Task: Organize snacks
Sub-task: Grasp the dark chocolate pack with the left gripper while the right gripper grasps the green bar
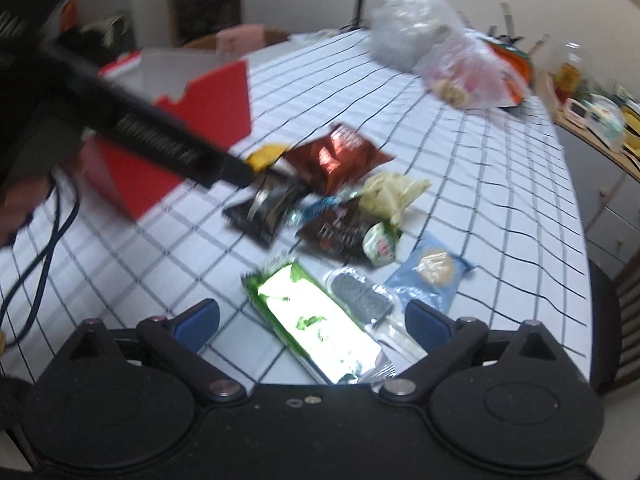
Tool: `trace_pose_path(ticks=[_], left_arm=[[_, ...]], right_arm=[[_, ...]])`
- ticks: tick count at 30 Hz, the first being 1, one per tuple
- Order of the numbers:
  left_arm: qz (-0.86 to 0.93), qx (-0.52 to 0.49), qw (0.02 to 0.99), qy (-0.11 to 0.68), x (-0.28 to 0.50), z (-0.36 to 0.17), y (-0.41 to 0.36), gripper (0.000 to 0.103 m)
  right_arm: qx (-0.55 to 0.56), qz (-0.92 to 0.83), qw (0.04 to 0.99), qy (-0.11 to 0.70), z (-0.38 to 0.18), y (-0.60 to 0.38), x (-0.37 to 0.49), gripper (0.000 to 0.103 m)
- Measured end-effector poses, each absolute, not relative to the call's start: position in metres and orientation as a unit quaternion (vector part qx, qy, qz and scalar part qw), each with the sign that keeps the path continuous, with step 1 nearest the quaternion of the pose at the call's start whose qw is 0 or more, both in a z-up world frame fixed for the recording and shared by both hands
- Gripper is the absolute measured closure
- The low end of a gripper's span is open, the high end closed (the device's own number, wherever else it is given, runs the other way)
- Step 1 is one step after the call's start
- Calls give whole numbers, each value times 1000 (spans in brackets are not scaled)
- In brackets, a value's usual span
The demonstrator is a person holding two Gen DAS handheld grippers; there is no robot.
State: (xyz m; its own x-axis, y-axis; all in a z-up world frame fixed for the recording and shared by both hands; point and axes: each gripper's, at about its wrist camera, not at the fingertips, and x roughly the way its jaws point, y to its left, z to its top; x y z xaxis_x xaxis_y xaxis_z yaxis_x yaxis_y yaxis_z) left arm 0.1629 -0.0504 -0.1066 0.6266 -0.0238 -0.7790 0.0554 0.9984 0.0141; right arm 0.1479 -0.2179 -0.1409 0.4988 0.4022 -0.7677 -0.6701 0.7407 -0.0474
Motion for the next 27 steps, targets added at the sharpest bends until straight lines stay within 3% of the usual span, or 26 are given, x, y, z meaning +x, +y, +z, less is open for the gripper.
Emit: trace_pose_path(ticks=[13, 21, 27], left_arm=[[13, -7, 870, 493, 205, -150, -52, 18], [20, -3, 859, 512, 220, -162, -55, 18], [23, -2, 852, 524, 225, -167, -54, 34]], right_arm=[[-230, 366, 806, 404, -176, -207, 168, 28], [-247, 380, 799, 396, -178, -204, 173, 35], [-253, 382, 798, 392, -176, -202, 171, 48]])
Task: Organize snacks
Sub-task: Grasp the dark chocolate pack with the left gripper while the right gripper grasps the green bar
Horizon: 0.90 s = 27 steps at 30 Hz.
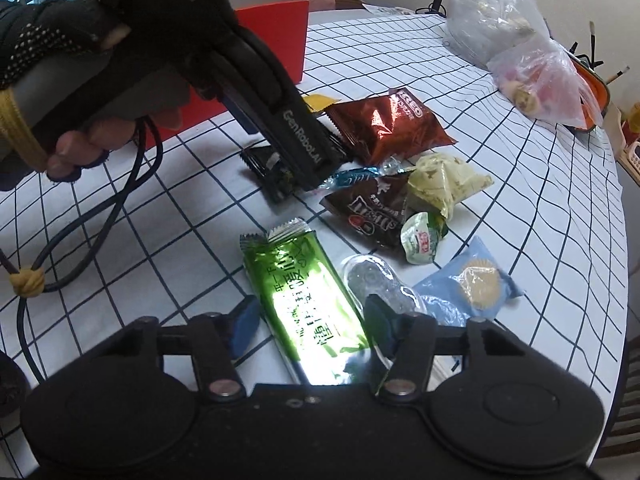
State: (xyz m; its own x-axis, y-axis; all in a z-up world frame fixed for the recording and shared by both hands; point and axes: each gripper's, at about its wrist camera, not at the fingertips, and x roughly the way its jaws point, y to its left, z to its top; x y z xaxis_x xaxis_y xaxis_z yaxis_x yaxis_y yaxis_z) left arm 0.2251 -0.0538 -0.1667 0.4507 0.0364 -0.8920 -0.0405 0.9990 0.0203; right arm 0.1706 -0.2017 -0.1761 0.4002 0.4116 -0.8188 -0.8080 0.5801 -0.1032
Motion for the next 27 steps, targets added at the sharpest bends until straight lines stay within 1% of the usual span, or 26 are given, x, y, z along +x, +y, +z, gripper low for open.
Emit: trace_pose_path(ticks=[3, 4, 8, 10, 12, 13, 14, 20, 27], left_arm=[[19, -2, 848, 530, 226, -170, -54, 44], [18, 0, 847, 531, 226, -170, -54, 46], [11, 1, 849, 529, 224, -170, -54, 52], [9, 1, 850, 527, 222, -169, -54, 56], [3, -2, 850, 526, 219, -167, -53, 66], [3, -4, 850, 526, 218, -166, -53, 68], [2, -5, 851, 525, 216, -165, -53, 69], [-6, -15, 853, 522, 204, -158, -48, 71], [-21, -30, 858, 512, 182, -136, -36, 71]], right_arm=[[-259, 379, 799, 389, -176, -201, 168, 53], [-261, 378, 799, 388, -175, -201, 167, 55], [-263, 370, 803, 387, -175, -199, 164, 57], [-254, 365, 806, 391, -174, -201, 164, 60], [-237, 357, 812, 396, -172, -203, 164, 60], [-229, 353, 815, 397, -171, -204, 163, 61], [-223, 351, 818, 397, -169, -205, 161, 63], [-177, 330, 833, 408, -160, -210, 153, 63], [-113, 302, 854, 408, -136, -217, 144, 63]])
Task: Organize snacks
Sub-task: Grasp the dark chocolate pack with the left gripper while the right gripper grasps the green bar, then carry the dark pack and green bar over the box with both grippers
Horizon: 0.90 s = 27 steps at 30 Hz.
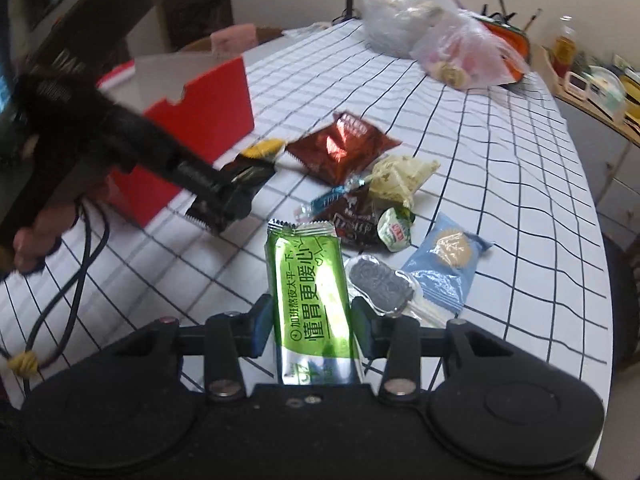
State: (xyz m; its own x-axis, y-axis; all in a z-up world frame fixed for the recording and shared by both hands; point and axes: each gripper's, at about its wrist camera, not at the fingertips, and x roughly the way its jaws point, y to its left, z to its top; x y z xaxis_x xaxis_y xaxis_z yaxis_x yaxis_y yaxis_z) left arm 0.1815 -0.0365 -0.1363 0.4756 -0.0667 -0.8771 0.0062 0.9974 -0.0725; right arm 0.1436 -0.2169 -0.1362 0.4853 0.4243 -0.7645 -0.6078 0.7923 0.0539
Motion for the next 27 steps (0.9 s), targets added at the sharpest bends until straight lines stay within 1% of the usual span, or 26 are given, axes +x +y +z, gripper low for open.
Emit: trace_pose_path(ticks=[13, 21, 27], left_arm=[[-41, -42, 879, 473, 142, -76, -4, 71], [-33, -46, 896, 441, 125, -42, 29, 71], [-20, -50, 903, 426, 116, -26, 59, 71]], right_arm=[[-52, 279, 884, 372, -82, -199, 126, 62], [-44, 281, 895, 342, -52, -166, 121, 62], [-50, 292, 896, 330, -37, -129, 121, 62]])
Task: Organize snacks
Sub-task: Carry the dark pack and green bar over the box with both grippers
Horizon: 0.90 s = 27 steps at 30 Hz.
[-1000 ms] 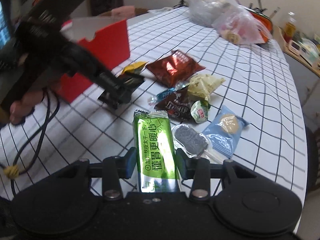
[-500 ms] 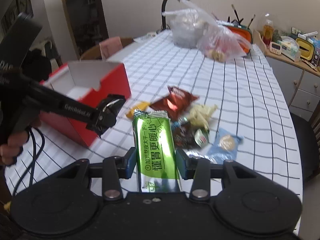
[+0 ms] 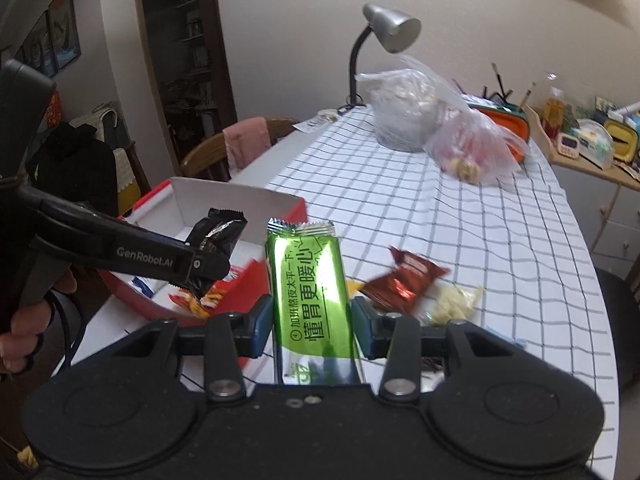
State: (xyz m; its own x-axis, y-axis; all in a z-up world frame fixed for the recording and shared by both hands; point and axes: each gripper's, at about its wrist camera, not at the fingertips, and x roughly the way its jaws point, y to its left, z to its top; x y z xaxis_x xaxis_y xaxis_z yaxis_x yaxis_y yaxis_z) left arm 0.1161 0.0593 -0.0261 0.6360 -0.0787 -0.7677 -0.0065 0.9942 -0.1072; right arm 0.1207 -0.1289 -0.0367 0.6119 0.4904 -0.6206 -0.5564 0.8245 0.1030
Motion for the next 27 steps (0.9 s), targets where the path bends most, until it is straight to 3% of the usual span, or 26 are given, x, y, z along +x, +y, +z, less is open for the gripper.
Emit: trace_pose_path(ticks=[27], left_arm=[[74, -41, 893, 441, 129, -44, 230, 71]], right_arm=[[-90, 313, 864, 383, -66, 55, 176, 63]])
